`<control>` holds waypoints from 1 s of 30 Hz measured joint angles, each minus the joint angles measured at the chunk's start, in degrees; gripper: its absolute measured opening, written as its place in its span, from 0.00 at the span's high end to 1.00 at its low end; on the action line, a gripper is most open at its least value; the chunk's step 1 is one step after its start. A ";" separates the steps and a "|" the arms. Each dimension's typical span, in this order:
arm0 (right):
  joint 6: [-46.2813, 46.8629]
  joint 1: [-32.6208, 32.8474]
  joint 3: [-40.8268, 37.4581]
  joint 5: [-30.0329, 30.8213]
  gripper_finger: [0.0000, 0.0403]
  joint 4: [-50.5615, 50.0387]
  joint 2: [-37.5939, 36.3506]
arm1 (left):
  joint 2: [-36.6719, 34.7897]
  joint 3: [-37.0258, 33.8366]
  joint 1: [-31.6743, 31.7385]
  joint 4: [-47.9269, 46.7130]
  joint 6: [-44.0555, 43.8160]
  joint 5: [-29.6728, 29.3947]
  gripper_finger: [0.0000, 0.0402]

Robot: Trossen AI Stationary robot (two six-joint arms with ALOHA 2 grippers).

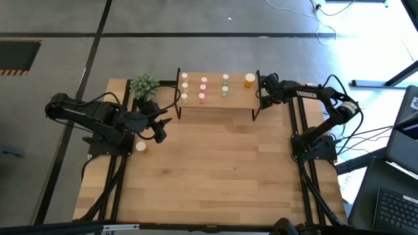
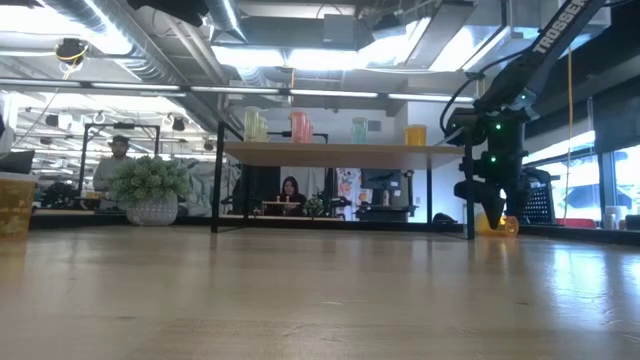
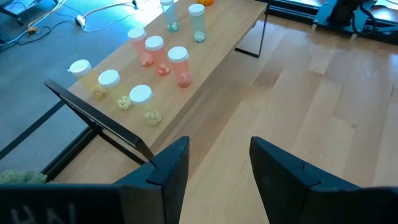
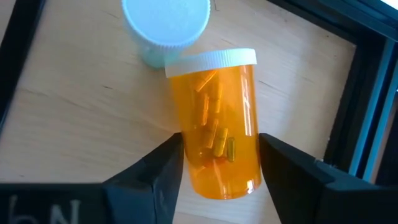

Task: Pick and place medicine bottles onto shelf by color
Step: Put the right orange pill bottle on the shelf aligned with the other orange pill bottle

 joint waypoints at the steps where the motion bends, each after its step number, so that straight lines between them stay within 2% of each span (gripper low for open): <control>1: -0.02 0.00 0.00 -0.07 0.50 -0.04 0.00 | 0.00 0.00 0.02 0.00 0.00 0.00 0.59; 9: -1.32 0.00 0.47 -1.39 0.51 -1.80 0.00 | 0.02 0.00 0.02 0.00 0.00 0.00 0.59; 22: 4.46 0.02 1.55 -3.87 0.51 -10.79 -0.20 | 0.00 0.00 0.02 0.00 0.00 0.00 0.59; 30: 5.55 0.02 1.25 -4.82 0.51 -14.61 -5.39 | 0.00 0.00 0.01 0.00 0.00 0.01 0.59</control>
